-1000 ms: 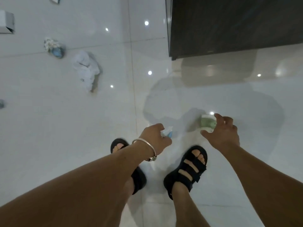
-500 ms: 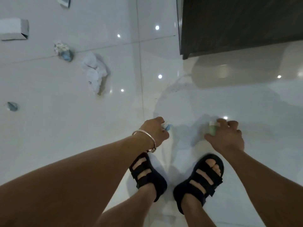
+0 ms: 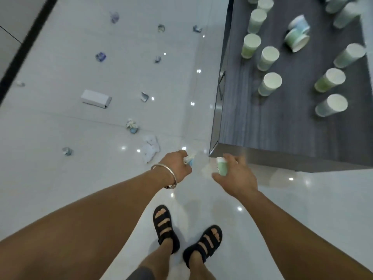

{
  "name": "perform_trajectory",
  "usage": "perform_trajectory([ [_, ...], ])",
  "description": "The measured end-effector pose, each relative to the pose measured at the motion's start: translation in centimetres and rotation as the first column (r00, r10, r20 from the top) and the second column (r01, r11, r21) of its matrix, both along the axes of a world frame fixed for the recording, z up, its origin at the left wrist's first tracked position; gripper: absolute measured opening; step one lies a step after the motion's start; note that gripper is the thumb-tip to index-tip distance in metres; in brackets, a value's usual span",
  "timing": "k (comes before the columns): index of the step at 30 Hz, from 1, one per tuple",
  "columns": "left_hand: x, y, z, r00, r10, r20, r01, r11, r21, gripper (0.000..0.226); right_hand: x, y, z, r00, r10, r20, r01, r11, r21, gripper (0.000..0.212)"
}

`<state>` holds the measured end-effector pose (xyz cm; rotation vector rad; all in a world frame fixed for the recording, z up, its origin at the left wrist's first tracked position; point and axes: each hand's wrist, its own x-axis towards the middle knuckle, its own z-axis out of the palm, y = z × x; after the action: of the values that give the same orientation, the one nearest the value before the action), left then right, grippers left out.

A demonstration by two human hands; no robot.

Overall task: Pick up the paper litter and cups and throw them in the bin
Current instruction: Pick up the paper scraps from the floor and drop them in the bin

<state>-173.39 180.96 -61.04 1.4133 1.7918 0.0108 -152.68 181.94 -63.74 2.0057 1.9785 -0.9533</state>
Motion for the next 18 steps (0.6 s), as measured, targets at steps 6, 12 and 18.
perform_trajectory([
  [6, -4.0, 0.2, 12.6, 0.991, 0.131, -0.03, -0.125, 0.982, 0.143, 0.015, -3.2, 2.6, 13.4, 0.99, 0.138, -0.029, -0.136, 0.989, 0.048, 0.074],
  [12, -6.8, -4.0, 20.7, 0.947, 0.312, -0.075, -0.282, 0.922, 0.265, 0.011, -6.5, 1.8, 22.3, 0.939, 0.328, -0.101, -0.313, 0.939, 0.141, 0.076],
  [18, -9.2, -13.1, 24.6, 0.864, 0.495, -0.096, -0.449, 0.842, 0.3, 0.009, -11.1, -1.2, 27.5, 0.831, 0.554, -0.051, -0.539, 0.825, 0.172, 0.078],
])
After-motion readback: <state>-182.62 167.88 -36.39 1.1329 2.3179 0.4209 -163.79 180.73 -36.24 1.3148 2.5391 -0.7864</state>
